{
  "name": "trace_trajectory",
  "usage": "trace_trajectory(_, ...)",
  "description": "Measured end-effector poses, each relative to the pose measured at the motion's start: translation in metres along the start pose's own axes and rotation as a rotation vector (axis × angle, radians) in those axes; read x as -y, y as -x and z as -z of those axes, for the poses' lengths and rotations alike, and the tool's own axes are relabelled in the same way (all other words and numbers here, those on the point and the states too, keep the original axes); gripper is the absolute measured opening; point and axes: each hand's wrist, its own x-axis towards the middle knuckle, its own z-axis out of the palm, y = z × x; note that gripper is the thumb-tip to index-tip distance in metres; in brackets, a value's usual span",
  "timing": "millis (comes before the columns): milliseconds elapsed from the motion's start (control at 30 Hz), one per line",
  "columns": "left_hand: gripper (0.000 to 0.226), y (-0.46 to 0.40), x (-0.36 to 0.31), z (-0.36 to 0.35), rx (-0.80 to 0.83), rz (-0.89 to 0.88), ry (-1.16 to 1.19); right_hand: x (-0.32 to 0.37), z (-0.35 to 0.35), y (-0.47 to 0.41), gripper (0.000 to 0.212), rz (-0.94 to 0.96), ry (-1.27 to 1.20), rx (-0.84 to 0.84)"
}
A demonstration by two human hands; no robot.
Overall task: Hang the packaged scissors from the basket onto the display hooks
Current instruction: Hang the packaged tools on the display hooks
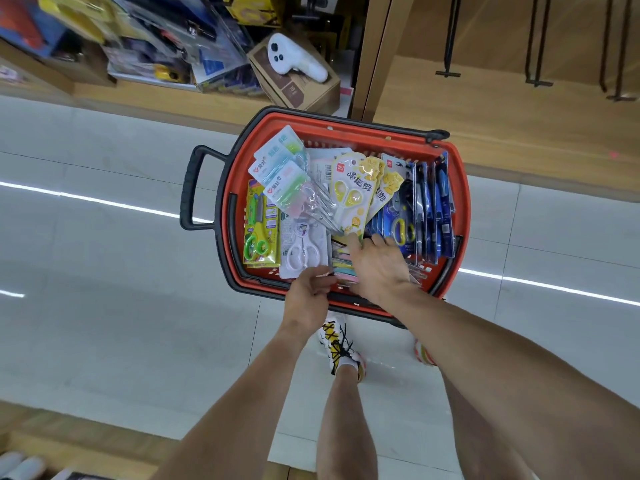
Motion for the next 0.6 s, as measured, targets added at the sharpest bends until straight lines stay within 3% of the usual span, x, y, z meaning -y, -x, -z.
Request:
trace_trajectory(133, 0.053, 0.001, -0.012, -0.004, -0.022, -0.011, 0.101, -0.009, 0.008, 0.006, 0.089, -0.003, -0.092, -0.04)
trace_trajectory(267, 0.035, 0.01, -0.026, -0.01, -0.101, -0.048, 0.13, -0.012, 0.02, 0.014, 0.082, -0.01, -0.189, -0.127)
trace_trajectory(333, 0.038, 0.02, -0.033, -0.009, -0.21, -0.11, 0.136, -0.017, 0.034, 0.018, 0.077, -0.025, -0.301, -0.176)
trace_trajectory(400, 0.037, 0.036, -0.049, -0.005, -0.221, -0.114, 0.308, -0.024, 0.055, 0.021, 0.077, -0.091, -0.478, -0.205)
trace_trajectory(467, 0.053, 0.047, -0.066, 0.002, -0.124, -0.085, 0.439, -0.03, 0.085, 0.023, 0.08, -0.19, -0.683, -0.188)
trace_trajectory(600, 0.107, 0.08, -0.119, 0.02, 0.114, -0.118, 0.265, -0.051, 0.16, 0.037, 0.094, -0.335, -1.327, -0.13)
